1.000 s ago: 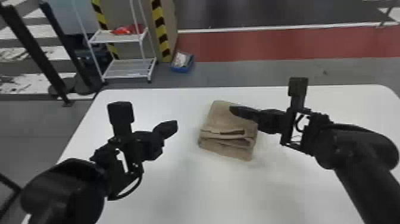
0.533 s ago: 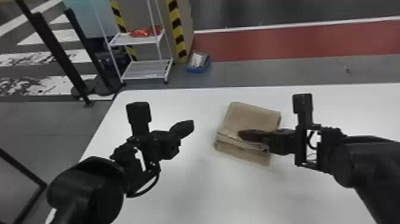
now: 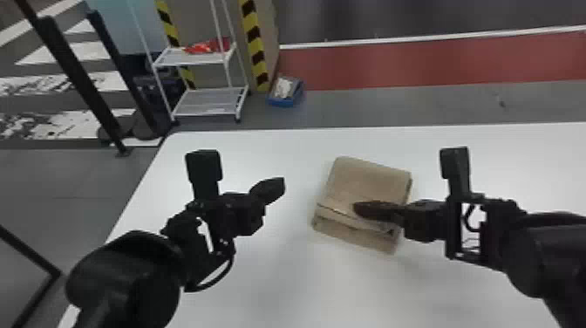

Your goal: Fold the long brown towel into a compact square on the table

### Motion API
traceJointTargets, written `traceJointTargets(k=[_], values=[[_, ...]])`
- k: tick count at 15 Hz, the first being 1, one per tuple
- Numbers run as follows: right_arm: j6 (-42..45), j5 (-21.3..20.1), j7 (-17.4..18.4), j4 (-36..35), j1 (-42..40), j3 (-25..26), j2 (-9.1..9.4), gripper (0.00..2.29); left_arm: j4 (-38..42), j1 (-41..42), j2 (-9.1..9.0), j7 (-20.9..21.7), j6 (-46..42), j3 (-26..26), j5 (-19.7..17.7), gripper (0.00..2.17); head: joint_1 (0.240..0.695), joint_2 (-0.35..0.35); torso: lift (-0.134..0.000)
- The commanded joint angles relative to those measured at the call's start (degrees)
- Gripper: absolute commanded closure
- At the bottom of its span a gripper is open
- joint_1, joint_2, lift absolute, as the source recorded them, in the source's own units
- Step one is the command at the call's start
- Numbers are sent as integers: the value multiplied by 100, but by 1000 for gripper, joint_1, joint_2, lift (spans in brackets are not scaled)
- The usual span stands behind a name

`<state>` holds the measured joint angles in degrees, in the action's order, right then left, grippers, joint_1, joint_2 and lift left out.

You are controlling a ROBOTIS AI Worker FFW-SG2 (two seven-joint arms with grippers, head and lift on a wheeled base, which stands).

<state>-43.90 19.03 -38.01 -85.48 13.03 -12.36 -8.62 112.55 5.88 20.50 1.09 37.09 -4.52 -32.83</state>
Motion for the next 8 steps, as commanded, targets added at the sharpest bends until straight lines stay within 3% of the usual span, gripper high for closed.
traceJointTargets(k=[1, 4, 8], values=[[-1, -14, -242, 5, -38, 155, -61, 2084, 12, -8, -2, -21, 49, -5, 5, 1970, 695, 173, -128], [35, 92, -470, -66, -187, 357, -105, 2084, 12, -61, -2, -30, 66, -23, 5, 1970, 695, 159, -128], [263, 188, -400, -1033, -767, 990, -96, 2084, 21, -61, -2, -30, 84, -23, 5, 1970, 695, 140, -128]])
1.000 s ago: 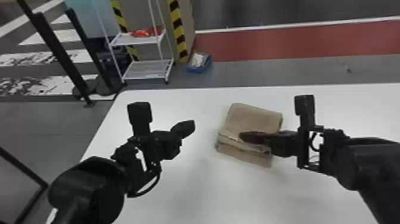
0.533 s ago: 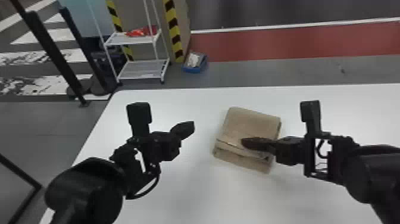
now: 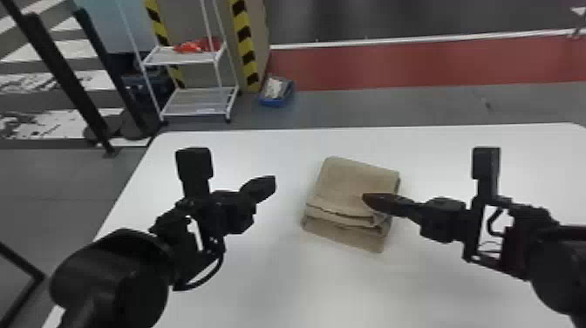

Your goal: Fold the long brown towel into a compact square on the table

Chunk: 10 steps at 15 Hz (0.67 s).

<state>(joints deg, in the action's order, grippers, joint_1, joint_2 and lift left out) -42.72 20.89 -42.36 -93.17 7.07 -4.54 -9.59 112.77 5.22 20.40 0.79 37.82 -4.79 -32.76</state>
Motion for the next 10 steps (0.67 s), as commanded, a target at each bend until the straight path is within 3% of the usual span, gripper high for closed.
traceJointTargets(k=[1, 3, 6, 10], values=[[303, -33, 88, -289, -250, 366, 1, 2084, 8, 14, 16, 0, 11, 5, -2, 1970, 695, 130, -128], [795, -94, 264, -280, -347, 604, -17, 2084, 8, 41, 16, 9, 11, -4, -2, 1970, 695, 100, -128], [1499, -200, 914, 27, -364, 718, -140, 2084, 26, 85, 16, 9, 11, 31, -2, 1970, 695, 56, -128], [1692, -226, 888, 1020, 84, 736, -254, 2084, -10, 93, -1, 0, 11, 31, 25, 1970, 695, 1, -128]])
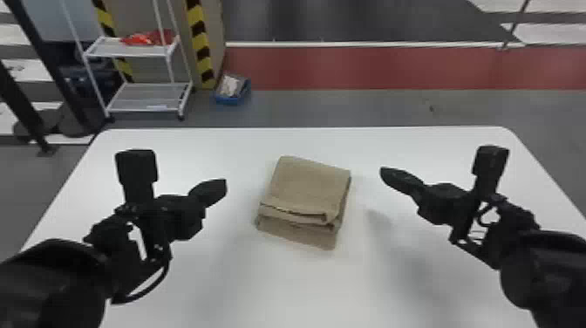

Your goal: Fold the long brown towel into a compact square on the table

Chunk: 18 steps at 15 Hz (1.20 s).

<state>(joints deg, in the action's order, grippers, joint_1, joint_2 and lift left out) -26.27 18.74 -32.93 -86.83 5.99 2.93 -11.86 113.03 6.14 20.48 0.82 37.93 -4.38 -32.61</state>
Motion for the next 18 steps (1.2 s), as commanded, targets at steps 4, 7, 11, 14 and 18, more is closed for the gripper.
traceJointTargets(k=[4, 7, 11, 14, 18], values=[[222, -64, 15, 993, 570, -424, 26, 2084, -114, -34, 9, 24, 0, -28, 35, 1970, 695, -9, -128], [222, -152, 41, 1415, 974, -802, 140, 2084, -106, -43, 35, 41, 0, 7, 0, 1970, 695, 15, -128], [257, -451, 59, 2065, 1501, -1171, 562, 2084, -114, -25, 71, 94, 0, 86, -62, 1970, 695, 67, -128], [521, -530, 129, 2426, 1756, -1374, 808, 2084, -158, -43, 79, 138, -18, 86, -79, 1970, 695, 111, -128], [310, -582, 357, 1283, 974, -1075, 738, 2084, -97, -34, 106, 173, -18, 112, -97, 1970, 695, 132, -128]])
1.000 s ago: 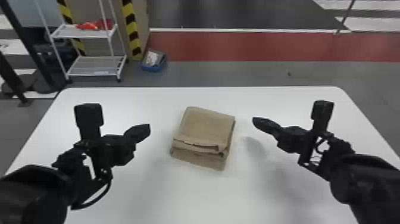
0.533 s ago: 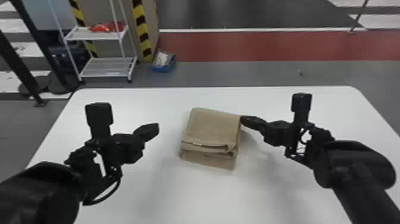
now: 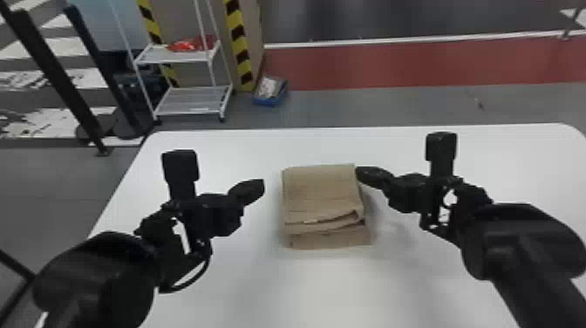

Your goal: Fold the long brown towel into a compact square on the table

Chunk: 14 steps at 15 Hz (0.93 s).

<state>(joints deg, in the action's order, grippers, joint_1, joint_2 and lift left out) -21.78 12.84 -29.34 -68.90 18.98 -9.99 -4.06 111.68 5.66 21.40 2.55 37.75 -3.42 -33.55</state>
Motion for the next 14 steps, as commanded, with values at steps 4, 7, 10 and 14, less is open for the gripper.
traceJointTargets(k=[4, 7, 10, 14], values=[[-438, 139, 112, -1952, -1195, 1007, -332, 1909, 205, 40, -4, -88, 0, 17, 68, 1970, 695, 96, -128], [-473, 473, 341, -2796, -1714, 1210, -974, 1052, 258, 40, -189, -422, -228, -97, 621, 1399, 695, 46, -128], [-543, 614, 455, -3728, -2347, 1561, -1325, 73, 21, 357, -531, -695, -1898, -150, 1491, 225, 695, -2, -128], [-736, 807, 578, -4501, -2953, 1974, -1413, 33, 126, 761, -646, -1029, -2373, -35, 1799, 87, 695, -19, -128]])
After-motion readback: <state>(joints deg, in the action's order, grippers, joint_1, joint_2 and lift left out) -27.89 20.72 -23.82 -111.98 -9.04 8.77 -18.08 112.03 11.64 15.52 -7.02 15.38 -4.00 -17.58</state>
